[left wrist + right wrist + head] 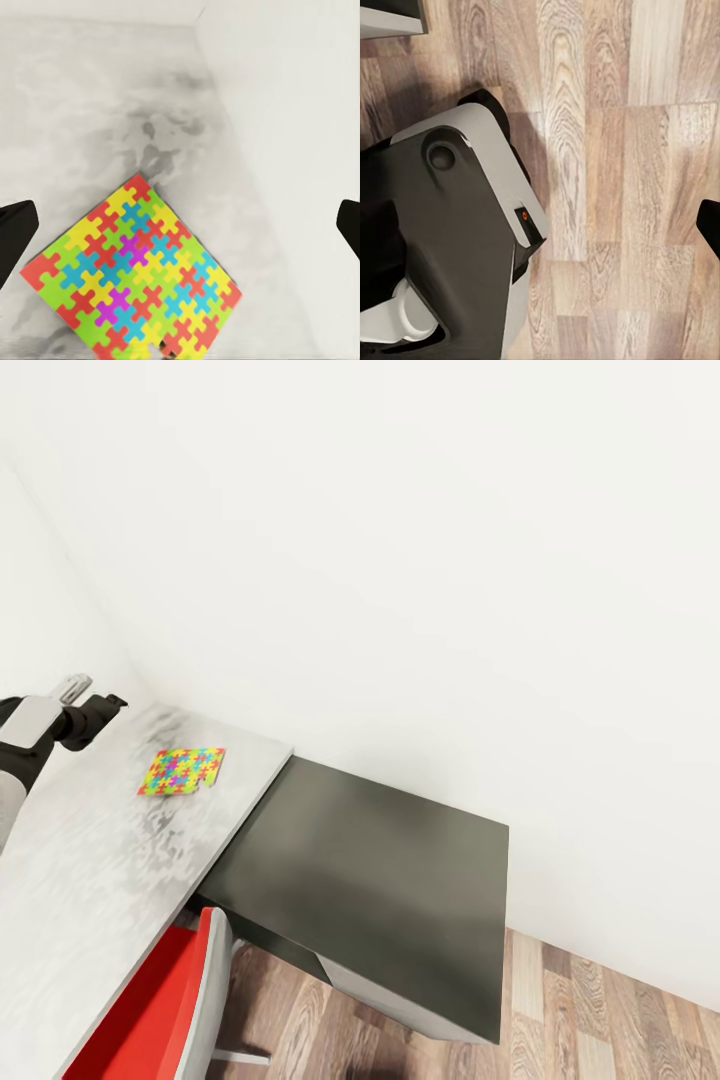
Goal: Put all the toys in the child's room - the three board games (two on the bed and one on the table), the two jigsaw puzzles on the table, and the tennis ball on the table - inside the toy box on the table in the child's room.
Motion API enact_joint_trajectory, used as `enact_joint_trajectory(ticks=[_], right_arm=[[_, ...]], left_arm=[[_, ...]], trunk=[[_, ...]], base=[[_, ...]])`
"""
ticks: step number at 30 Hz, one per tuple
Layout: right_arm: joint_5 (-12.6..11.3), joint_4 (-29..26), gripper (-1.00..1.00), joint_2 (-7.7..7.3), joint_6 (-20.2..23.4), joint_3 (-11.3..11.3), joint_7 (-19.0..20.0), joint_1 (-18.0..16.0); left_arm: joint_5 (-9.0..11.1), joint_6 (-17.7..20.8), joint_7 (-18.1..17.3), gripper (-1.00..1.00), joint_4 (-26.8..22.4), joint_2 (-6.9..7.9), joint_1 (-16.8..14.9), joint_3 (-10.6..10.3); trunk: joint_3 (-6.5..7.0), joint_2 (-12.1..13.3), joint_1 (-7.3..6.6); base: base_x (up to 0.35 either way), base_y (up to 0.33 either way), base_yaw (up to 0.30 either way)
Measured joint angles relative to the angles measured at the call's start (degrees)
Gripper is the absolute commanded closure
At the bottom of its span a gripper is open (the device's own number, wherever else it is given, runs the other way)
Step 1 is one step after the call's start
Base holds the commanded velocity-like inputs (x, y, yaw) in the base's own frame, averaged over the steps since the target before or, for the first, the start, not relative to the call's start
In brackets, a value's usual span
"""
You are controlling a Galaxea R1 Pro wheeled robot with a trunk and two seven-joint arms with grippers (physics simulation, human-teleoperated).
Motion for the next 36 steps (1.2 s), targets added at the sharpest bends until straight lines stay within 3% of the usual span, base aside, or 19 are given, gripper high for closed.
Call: enact_joint_trajectory(ticks=[7,36], right_arm=[[0.01,0.05,-1.00,0.10,0.03,0.09,0.26,0.00],[-0.02,0.14,-1.00,0.11,-0.04,0.02,0.46,-0.07]], left_arm=[[0.24,-0.04,-2.61,-1.00,0.66,-0.06,1.33,0.08],[0.43,-0.05,-2.77,-1.00,0.71,-0.53,2.56,0.16]], trunk=[[-0.07,0.00,0.00],[-0.48,0.00,0.00]], base=[[0.000,0.000,0.000],[0.000,0.000,0.000]])
